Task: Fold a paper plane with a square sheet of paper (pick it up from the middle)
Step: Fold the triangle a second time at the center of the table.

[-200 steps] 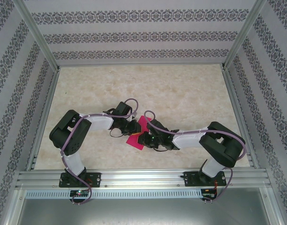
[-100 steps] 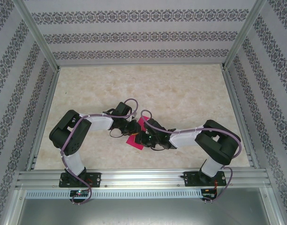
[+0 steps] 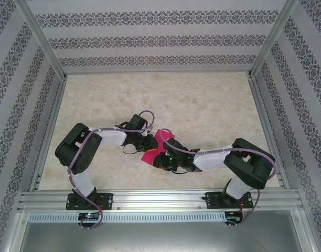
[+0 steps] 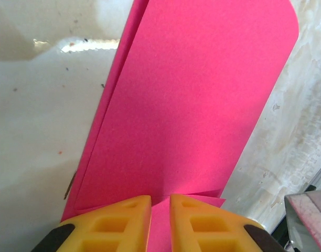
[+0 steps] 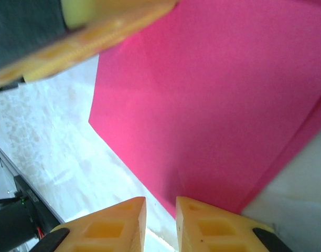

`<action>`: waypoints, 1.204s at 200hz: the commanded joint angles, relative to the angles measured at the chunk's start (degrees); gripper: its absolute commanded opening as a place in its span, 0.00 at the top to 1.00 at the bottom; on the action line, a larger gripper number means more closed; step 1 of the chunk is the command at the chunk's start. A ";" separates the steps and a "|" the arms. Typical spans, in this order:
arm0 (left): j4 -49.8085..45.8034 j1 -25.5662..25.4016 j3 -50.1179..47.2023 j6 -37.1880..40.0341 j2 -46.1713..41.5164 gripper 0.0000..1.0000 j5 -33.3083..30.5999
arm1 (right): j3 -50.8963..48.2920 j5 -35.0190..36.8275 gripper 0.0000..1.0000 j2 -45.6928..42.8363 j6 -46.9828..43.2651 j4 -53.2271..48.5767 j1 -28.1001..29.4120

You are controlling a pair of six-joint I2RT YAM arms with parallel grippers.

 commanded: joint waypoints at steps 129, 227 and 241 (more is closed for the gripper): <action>-0.80 -0.19 -1.50 0.70 2.34 0.79 -4.74 | 4.42 3.42 0.76 -0.72 -0.55 0.23 -2.71; 1.65 1.82 -2.39 0.10 1.10 0.77 -5.50 | -6.80 0.07 0.83 -2.54 0.39 -1.92 -2.93; 2.53 2.62 -2.38 0.36 0.99 0.76 -5.14 | -7.26 -0.01 0.83 -3.44 -0.44 -3.12 -3.12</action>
